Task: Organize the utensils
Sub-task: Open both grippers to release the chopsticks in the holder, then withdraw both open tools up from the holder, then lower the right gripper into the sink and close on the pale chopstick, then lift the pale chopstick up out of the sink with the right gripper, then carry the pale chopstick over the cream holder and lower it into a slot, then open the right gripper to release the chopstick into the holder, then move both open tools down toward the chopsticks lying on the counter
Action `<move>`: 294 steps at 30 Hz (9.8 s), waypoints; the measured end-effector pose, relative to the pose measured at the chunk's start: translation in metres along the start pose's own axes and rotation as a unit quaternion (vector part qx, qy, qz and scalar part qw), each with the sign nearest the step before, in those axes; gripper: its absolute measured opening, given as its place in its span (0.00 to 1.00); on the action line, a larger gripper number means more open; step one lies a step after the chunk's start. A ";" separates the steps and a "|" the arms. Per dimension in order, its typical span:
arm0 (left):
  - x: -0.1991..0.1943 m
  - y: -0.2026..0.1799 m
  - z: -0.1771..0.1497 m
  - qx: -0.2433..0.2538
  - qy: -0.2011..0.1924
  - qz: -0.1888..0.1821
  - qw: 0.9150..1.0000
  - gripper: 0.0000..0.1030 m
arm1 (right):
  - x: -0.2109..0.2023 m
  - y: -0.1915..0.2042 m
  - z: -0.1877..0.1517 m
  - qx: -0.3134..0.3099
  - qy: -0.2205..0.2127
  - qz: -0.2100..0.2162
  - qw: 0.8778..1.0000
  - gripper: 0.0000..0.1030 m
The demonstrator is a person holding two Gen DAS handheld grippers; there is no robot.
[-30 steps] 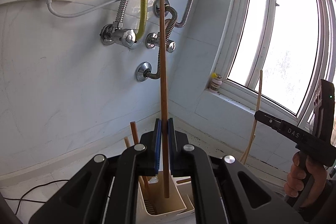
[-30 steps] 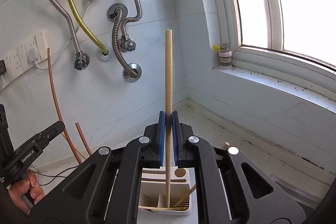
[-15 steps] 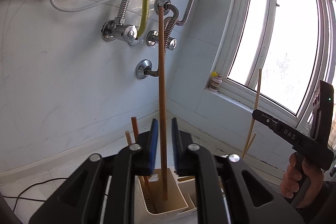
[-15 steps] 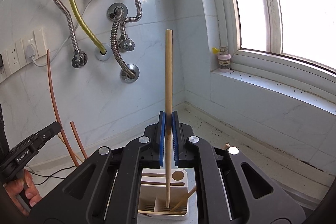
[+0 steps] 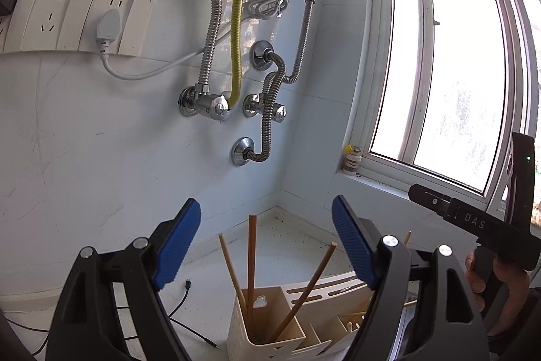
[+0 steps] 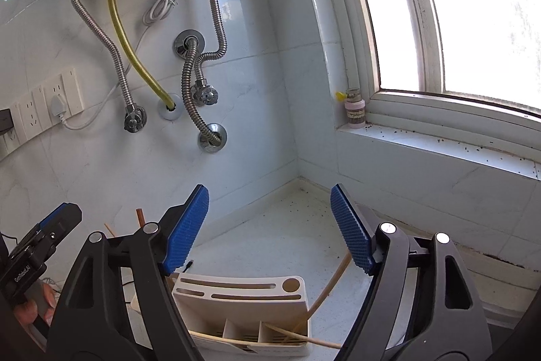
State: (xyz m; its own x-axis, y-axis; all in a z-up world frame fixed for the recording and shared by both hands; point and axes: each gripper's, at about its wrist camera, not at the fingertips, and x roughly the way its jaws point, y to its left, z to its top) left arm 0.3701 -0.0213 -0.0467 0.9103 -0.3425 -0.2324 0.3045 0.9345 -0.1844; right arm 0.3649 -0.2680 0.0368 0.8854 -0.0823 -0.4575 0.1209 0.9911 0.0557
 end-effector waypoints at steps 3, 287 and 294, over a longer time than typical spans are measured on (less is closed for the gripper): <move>-0.009 0.003 0.004 -0.002 -0.003 0.004 1.000 0.76 | -0.005 0.004 0.002 -0.004 -0.004 0.009 1.000 0.68; -0.188 0.111 -0.236 -0.204 0.397 0.212 0.869 0.95 | -0.033 0.173 -0.222 -0.113 0.382 0.156 0.904 0.85; -0.163 0.107 -0.258 -0.174 0.450 0.221 0.848 0.95 | -0.032 0.167 -0.235 -0.113 0.404 0.152 0.895 0.85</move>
State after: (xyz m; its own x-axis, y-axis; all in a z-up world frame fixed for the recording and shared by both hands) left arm 0.1819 0.1093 -0.2753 0.2844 -0.0481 -0.9575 -0.2539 0.9593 -0.1236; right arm 0.2508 -0.0757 -0.1480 0.2371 0.2072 -0.9491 -0.2451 0.9581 0.1479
